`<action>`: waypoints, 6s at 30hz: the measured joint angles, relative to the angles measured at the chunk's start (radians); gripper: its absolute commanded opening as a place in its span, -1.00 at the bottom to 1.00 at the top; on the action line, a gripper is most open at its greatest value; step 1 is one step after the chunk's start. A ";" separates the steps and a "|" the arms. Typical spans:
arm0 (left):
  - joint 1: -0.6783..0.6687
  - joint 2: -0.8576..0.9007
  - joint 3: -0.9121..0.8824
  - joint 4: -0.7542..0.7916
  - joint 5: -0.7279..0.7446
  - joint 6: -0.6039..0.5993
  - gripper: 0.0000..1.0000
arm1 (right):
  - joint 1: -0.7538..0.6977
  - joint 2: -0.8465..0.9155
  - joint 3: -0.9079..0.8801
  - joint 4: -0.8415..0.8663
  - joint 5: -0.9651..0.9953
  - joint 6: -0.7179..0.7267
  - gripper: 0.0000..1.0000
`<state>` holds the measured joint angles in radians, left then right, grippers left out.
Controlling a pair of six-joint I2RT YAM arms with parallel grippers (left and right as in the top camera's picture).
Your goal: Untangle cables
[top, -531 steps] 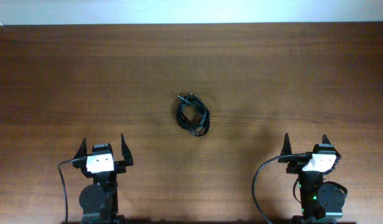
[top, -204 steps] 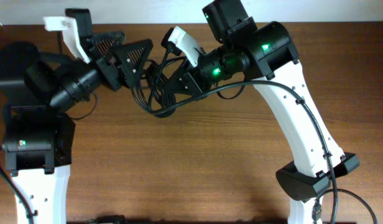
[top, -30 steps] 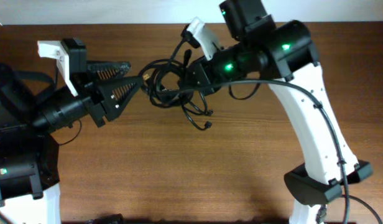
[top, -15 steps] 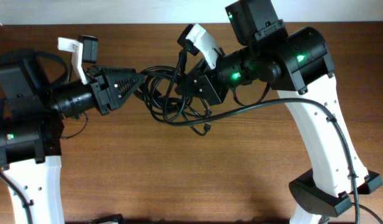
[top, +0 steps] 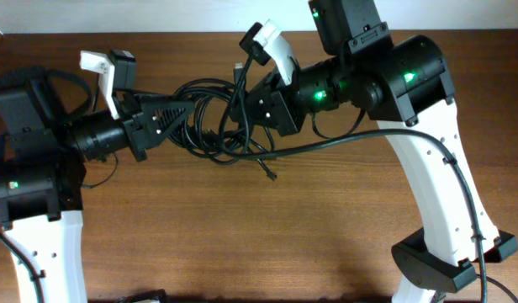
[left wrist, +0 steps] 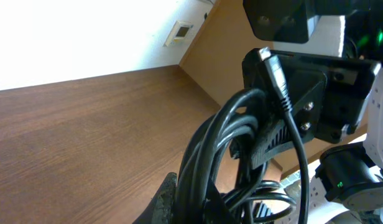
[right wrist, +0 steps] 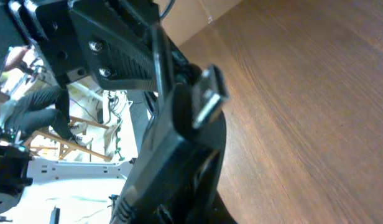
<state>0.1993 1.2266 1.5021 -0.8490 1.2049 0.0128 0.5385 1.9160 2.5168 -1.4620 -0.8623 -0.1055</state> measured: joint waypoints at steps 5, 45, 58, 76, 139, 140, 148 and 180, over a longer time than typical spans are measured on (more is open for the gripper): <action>-0.003 0.000 0.000 -0.001 -0.015 -0.001 -1.00 | 0.004 0.000 0.000 -0.036 0.140 -0.005 -0.92; -0.003 0.002 0.000 0.113 -0.054 0.189 -0.92 | -0.081 -0.002 0.000 -0.020 0.025 0.185 -0.07; -0.003 0.002 0.000 0.180 0.198 0.201 -0.71 | -0.081 -0.002 0.000 -0.095 0.121 0.115 0.11; -0.003 0.002 0.000 0.095 -0.116 -0.073 -0.03 | -0.046 -0.006 -0.055 -0.226 0.342 0.020 0.14; -0.003 0.002 0.000 -0.161 -0.488 -0.233 0.40 | 0.224 -0.451 -1.026 1.006 0.633 -0.631 -0.93; -0.003 0.002 0.000 -0.161 -0.489 -0.227 0.43 | 0.222 -0.478 -1.027 1.029 0.652 -0.631 -0.93; -0.003 0.002 0.000 -0.208 -0.489 -0.127 0.57 | 0.222 -0.608 -1.021 1.326 0.863 -0.626 -0.92; -0.253 0.002 0.000 -0.250 -0.226 0.546 -0.22 | 0.386 -0.597 -1.021 1.524 1.365 0.155 -0.93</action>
<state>-0.0536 1.2289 1.5017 -1.0988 0.9787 0.5587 0.9249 1.3186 1.4960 0.0624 0.5026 0.0494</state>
